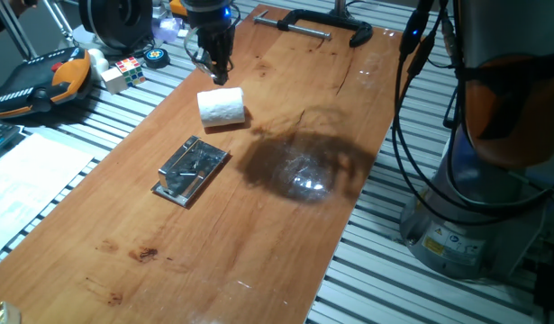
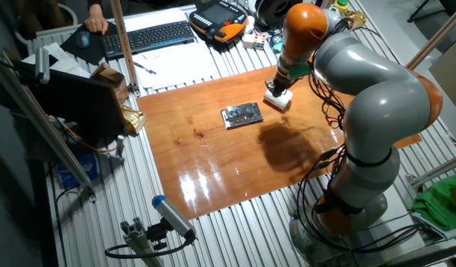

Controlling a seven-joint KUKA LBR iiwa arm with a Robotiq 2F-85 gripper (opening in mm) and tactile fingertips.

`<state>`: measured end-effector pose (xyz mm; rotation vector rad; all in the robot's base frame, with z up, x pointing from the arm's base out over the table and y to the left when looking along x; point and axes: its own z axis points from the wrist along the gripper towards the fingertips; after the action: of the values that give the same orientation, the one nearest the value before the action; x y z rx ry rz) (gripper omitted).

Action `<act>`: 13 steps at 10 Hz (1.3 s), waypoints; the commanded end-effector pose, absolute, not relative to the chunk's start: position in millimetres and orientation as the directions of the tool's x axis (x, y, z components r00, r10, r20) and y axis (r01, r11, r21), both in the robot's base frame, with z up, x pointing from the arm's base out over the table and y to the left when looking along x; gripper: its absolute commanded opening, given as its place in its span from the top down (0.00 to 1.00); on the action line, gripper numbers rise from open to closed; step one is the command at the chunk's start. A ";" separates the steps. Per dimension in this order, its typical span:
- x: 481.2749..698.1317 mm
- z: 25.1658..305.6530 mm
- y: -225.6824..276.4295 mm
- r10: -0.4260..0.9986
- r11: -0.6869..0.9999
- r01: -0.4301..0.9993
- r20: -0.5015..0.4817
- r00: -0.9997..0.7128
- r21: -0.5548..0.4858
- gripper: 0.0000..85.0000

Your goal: Put the toilet paper on its holder

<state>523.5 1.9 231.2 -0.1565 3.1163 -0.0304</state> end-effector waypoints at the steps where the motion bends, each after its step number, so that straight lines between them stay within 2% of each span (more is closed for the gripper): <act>1: 526.5 227.4 0.4 -0.138 0.990 -0.138 -0.022 -0.990 -0.012 0.99; 8: 550.8 205.8 -21.3 -0.358 0.934 -0.357 -0.032 -0.933 -0.017 0.99; 13: 561.8 192.9 -28.4 -0.431 0.901 -0.428 -0.046 -0.901 -0.062 0.99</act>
<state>561.9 -28.5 193.0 -0.6792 3.0065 -0.0777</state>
